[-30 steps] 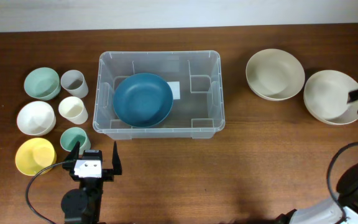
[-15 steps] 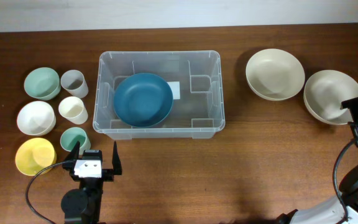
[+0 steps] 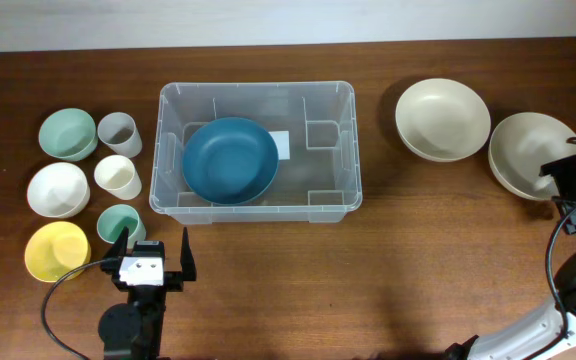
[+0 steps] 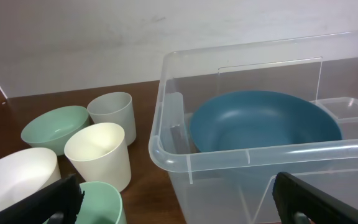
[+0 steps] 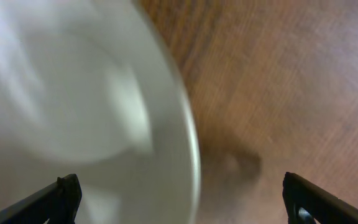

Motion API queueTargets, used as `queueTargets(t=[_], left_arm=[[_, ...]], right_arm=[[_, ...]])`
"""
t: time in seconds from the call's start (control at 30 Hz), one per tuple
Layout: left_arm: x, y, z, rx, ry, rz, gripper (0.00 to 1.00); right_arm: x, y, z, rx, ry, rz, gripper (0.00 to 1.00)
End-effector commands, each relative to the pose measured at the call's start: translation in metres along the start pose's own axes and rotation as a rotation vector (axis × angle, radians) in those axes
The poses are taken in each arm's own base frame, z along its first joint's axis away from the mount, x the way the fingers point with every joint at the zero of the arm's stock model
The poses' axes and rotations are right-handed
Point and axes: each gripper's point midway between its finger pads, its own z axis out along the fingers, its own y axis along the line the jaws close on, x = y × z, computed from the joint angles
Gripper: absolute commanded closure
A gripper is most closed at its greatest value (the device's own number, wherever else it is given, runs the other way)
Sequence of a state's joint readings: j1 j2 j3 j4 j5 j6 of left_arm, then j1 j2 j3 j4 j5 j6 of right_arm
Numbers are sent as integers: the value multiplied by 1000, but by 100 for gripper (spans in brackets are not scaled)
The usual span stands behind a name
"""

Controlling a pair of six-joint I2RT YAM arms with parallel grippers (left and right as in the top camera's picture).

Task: Pack container
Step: 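Move the right gripper to the right cream bowl's rim, then lower the right gripper and grasp the cream bowl's rim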

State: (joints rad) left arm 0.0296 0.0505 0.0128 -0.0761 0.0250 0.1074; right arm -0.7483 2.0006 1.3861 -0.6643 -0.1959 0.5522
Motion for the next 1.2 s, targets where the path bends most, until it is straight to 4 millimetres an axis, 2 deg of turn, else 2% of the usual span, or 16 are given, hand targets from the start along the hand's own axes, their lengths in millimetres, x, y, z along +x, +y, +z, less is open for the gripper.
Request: queueTargets(t=[0.0,0.37,0.63,0.77,0.97,1.17], left_arm=[[3,2,0,-12,10,-10,0],[3,2,0,-12,10,-10,0],[3,2,0,-12,10,-10,0],[3,2,0,-12,9,-10,0],[3,2,0,-12,10,-10,0],[3,2,0,-12,10,-10,0]], right_arm=[[7,5,9,-26,32,-46,1],[0,4,13,-14,1,-51,1],[8,-6,32,12,45,-41,1],[7,-6,35,11,43,-41,7],[6,-5,35,7,36,-41,28],[3,-5,35,5,25,-41,39]])
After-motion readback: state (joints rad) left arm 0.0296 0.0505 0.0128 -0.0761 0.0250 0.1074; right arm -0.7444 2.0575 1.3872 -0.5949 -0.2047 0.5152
